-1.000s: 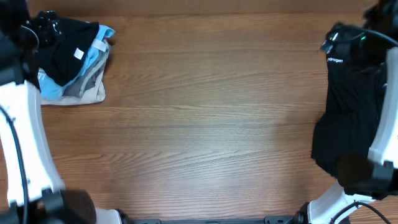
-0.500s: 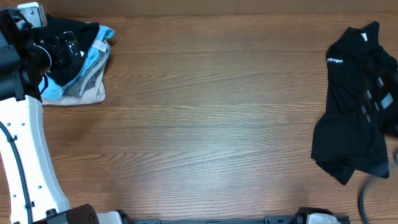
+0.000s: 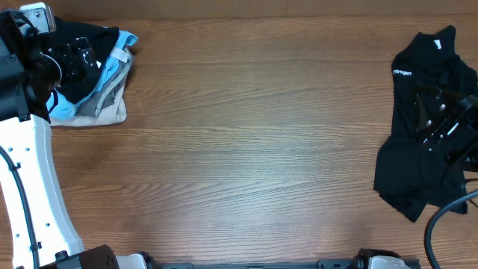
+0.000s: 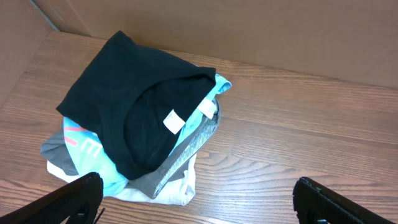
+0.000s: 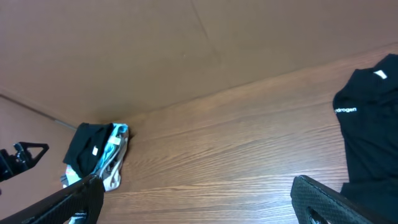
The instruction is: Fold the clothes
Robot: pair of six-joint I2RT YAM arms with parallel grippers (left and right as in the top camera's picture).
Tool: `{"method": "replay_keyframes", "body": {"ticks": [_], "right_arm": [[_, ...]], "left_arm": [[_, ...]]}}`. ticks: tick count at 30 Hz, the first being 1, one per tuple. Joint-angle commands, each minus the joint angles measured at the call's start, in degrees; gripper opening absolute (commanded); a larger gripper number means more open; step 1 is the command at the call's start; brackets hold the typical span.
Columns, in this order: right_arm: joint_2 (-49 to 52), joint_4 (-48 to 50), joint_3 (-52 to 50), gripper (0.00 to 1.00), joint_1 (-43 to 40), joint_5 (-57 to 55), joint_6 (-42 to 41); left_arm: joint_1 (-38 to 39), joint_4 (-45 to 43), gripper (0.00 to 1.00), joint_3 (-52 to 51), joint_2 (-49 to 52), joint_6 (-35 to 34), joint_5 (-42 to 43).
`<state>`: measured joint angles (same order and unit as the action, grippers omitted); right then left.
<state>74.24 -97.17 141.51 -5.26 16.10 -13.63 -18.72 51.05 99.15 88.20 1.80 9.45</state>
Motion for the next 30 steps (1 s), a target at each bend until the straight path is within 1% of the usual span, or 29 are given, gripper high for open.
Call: {"method": "replay_keyframes", "body": {"ticks": [1, 5, 6, 7, 8, 11, 12, 14, 15, 18, 19, 20, 23, 25, 30], "right_arm": [[-0.76, 0.13, 0.24, 1.00, -0.11, -1.88, 0.15], [-1.03, 0.39, -1.16, 1.00, -0.11, -4.74, 0.61], [-1.66, 1.92, -3.04, 1.00, -0.09, -5.60, 0.61], [-3.19, 5.51, -6.80, 1.00, 0.20, -6.25, 0.63], [-5.81, 10.58, -12.46, 1.00, 1.11, -6.29, 0.70], [-13.05, 23.08, -27.65, 1.00, 3.67, -6.16, 4.61], [-16.65, 28.83, -35.17, 1.00, 4.66, -6.16, 6.40], [-21.51, 36.65, -45.42, 1.00, 5.75, -6.10, 9.31], [-24.96, 42.42, -52.74, 1.00, 6.27, -5.97, 10.25], [-34.16, 55.63, -71.91, 1.00, 6.64, -3.93, 10.47], [-36.02, 57.61, -75.63, 1.00, 6.64, -3.45, 10.47], [-39.98, 61.22, -83.52, 1.00, 6.64, -3.08, 10.47], [-47.30, 66.86, -96.76, 1.00, 6.64, -2.91, 10.47], [-56.02, 73.44, -110.53, 1.00, 6.64, -2.69, 10.47], [-65.16, 78.75, -123.51, 1.00, 6.64, -1.81, 10.43]], "left_arm": [[0.11, -0.20, 1.00, 0.33, 0.20, -0.70, 0.94], [0.11, -0.22, 1.00, 0.33, 0.20, -0.70, 0.92], [0.11, -0.20, 1.00, 0.33, 0.20, -0.70, 0.94], [0.11, -0.20, 1.00, 0.33, 0.20, -0.70, 0.94], [0.11, -0.20, 1.00, 0.33, 0.20, -0.70, 0.92], [0.11, -0.20, 1.00, 0.33, 0.20, -0.70, 0.92], [0.11, -0.22, 1.00, 0.33, 0.20, -0.70, 0.94], [0.11, -0.20, 1.00, 0.33, 0.20, -0.70, 0.92], [0.11, -0.20, 1.00, 0.33, 0.20, -0.70, 0.92], [0.11, -0.22, 1.00, 0.33, 0.20, -0.70, 0.92], [0.11, -0.20, 1.00, 0.33, 0.20, -0.70, 0.94], [0.11, -0.20, 1.00, 0.33, 0.20, -0.70, 0.92], [0.11, -0.20, 1.00, 0.33, 0.20, -0.70, 0.92], [0.11, -0.22, 1.00, 0.33, 0.20, -0.70, 0.94], [0.11, -0.20, 1.00, 0.33, 0.20, -0.70, 0.92]]}}
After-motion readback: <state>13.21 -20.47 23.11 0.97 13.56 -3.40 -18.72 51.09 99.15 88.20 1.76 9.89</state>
